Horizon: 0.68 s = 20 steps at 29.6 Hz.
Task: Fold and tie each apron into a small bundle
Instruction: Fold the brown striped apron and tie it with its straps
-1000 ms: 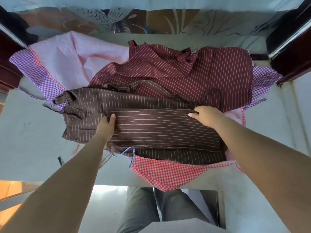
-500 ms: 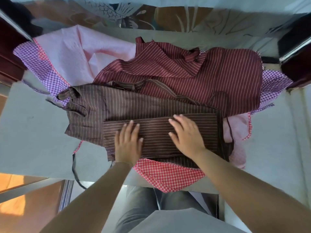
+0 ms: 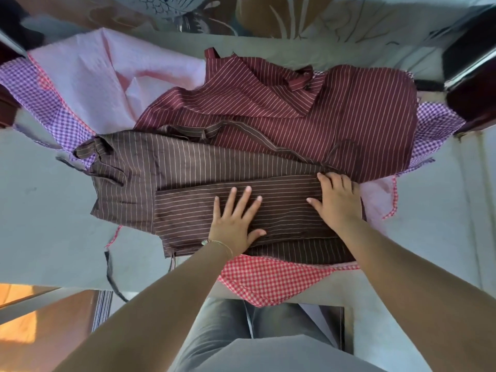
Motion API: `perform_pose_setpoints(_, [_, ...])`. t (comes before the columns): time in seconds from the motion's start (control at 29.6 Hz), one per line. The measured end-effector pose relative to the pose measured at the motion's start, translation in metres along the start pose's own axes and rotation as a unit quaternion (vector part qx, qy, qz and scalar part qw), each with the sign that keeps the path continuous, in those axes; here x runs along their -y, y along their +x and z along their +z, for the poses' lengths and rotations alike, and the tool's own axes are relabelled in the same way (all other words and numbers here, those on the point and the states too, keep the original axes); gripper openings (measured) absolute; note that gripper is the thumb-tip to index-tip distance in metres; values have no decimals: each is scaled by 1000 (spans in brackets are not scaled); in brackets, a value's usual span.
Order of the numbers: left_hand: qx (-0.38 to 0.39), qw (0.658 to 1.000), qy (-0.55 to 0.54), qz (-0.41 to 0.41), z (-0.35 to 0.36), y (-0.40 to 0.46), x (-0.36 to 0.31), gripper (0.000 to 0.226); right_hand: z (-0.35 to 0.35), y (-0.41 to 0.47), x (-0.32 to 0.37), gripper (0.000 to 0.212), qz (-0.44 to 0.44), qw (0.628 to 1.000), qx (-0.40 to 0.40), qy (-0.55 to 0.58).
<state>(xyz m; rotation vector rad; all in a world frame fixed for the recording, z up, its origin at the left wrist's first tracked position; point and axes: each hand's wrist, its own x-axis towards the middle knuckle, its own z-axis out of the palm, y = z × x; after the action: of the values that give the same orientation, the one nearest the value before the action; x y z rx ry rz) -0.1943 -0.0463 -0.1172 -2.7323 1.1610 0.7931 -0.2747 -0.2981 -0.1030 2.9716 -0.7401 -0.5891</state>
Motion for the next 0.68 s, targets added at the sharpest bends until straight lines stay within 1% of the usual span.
perform_pose_setpoints(0.07, [15,999,7,36,3,-1,-11,76,-8,7,-3,74,12,1000,7,23])
perform_pose_setpoints(0.1, [23,999,7,33,4,0,-13,76,-12,11,-4,75,27,997,22,63])
perform_pose_setpoints(0.14, [30,999,6,26,5,3,-15,78,-18,17,-6,75,51,989,45,131])
perform_pose_setpoints(0.17, [35,999,4,19,6,6,-17,80,-23,23,-10,74,82,970,82,215])
perform_pose_setpoints(0.2, [39,999,1,13,6,9,-18,82,-30,26,-12,73,111,942,119,294])
perform_pose_setpoints(0.24, [43,999,2,9,6,11,-20,83,-34,31,-15,71,135,914,151,352])
perform_pose_setpoints(0.27, [46,999,5,5,5,13,-22,84,-37,33,-20,70,150,892,177,388])
perform_pose_setpoints(0.34, [56,998,8,1,4,16,-24,87,-39,34,-28,69,159,867,237,409])
perform_pose_setpoints(0.41, [67,998,0,-9,2,18,-25,93,-37,29,-34,71,151,858,312,379])
perform_pose_setpoints(0.47, [78,997,-12,-17,0,19,-24,98,-35,18,-36,64,147,852,368,343])
perform_pose_setpoints(0.51, [84,996,-19,-17,-1,19,-23,101,-36,11,-34,56,142,851,375,338])
perform_pose_setpoints(0.54, [88,996,-27,-13,-4,20,-20,102,-40,5,-31,47,129,856,364,342])
perform_pose_setpoints(0.57, [93,995,-44,-4,-8,19,-16,102,-47,0,-24,39,115,859,342,362])
perform_pose_setpoints(0.61, [94,992,-79,8,-13,18,-12,99,-57,-7,-14,36,99,855,316,398])
perform_pose_setpoints(0.64, [88,986,-141,14,-20,16,-7,89,-69,-12,-2,41,85,845,291,441])
perform_pose_setpoints(0.68, [73,969,-236,2,-29,11,2,74,-81,-18,15,50,67,833,271,478])
